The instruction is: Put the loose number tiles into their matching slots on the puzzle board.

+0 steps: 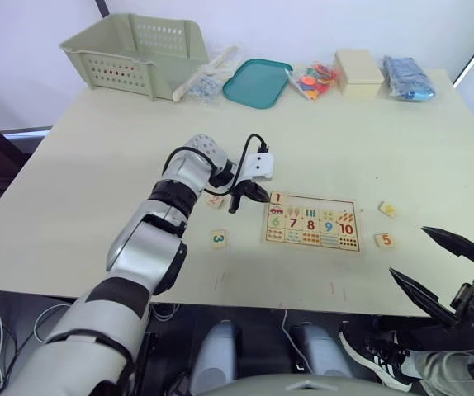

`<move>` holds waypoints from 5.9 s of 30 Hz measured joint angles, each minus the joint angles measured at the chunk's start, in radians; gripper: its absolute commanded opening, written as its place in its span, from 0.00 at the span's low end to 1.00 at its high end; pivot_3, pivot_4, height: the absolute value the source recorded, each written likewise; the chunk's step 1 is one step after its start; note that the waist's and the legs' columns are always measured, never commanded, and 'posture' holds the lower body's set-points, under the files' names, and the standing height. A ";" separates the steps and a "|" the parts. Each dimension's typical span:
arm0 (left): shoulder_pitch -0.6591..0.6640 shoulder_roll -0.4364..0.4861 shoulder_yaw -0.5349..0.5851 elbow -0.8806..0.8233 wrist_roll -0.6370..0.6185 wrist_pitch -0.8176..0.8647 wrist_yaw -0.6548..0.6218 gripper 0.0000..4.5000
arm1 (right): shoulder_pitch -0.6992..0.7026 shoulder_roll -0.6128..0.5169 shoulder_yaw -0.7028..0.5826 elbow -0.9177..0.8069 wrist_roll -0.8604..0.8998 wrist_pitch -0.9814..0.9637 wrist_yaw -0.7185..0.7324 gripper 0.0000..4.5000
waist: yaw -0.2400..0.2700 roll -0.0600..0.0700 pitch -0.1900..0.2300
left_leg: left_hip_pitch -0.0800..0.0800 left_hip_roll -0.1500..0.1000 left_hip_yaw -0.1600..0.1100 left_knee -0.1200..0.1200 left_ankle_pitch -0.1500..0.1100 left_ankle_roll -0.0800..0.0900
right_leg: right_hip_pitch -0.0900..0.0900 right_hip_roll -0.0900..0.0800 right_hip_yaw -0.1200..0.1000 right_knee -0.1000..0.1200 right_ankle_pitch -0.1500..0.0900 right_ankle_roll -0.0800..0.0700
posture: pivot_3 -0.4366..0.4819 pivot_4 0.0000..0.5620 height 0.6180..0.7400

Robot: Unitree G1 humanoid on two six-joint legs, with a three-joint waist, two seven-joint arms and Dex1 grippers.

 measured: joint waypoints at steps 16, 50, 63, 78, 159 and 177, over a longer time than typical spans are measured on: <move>0.002 0.000 0.000 -0.003 -0.006 0.001 -0.013 0.01 | -0.001 0.000 0.000 0.000 0.000 0.000 -0.001 1.00 | 0.000 0.000 0.000 | 0.000 0.000 0.000 0.000 0.000 0.000 | 0.000 0.000 0.000 0.000 0.000 0.000 | 0.48 0.27 1.00; 0.278 0.154 0.258 -0.517 -0.328 0.384 0.022 0.01 | -0.097 0.024 0.124 -0.039 0.009 0.022 -0.105 1.00 | 0.000 0.001 0.000 | 0.000 0.001 -0.001 0.001 0.000 0.000 | 0.000 -0.001 -0.001 0.001 0.000 0.000 | 0.48 0.27 1.00; 0.701 0.108 0.594 -1.074 -0.621 0.639 0.459 0.01 | -0.326 -0.051 0.204 0.136 0.003 0.061 -0.100 1.00 | 0.000 0.001 -0.001 | 0.001 0.000 -0.009 0.001 0.000 0.000 | 0.001 -0.002 -0.003 0.002 0.000 0.000 | 0.48 0.27 1.00; 1.115 0.259 0.796 -1.152 -0.770 0.584 0.465 0.12 | -0.193 -0.101 -0.007 0.439 0.042 0.023 0.166 1.00 | 0.001 0.004 -0.002 | 0.002 0.000 -0.005 -0.001 0.000 0.000 | 0.003 -0.003 -0.004 0.000 0.000 -0.001 | 0.48 0.27 1.00; 0.763 0.164 0.363 -1.133 -0.525 0.901 0.882 0.98 | -0.120 -0.108 -0.007 0.212 0.077 0.082 0.257 1.00 | 0.002 0.005 -0.002 | 0.002 -0.001 -0.010 0.000 0.000 0.000 | 0.004 -0.003 -0.005 0.000 0.000 -0.001 | 0.48 0.27 1.00; 0.803 0.143 0.351 -1.217 -0.499 0.954 0.966 0.51 | -0.108 -0.098 0.000 0.210 0.078 0.066 0.265 1.00 | 0.002 0.007 -0.003 | 0.002 -0.001 -0.010 -0.001 0.000 0.000 | 0.004 -0.003 -0.005 0.000 0.000 -0.001 | 0.48 0.27 1.00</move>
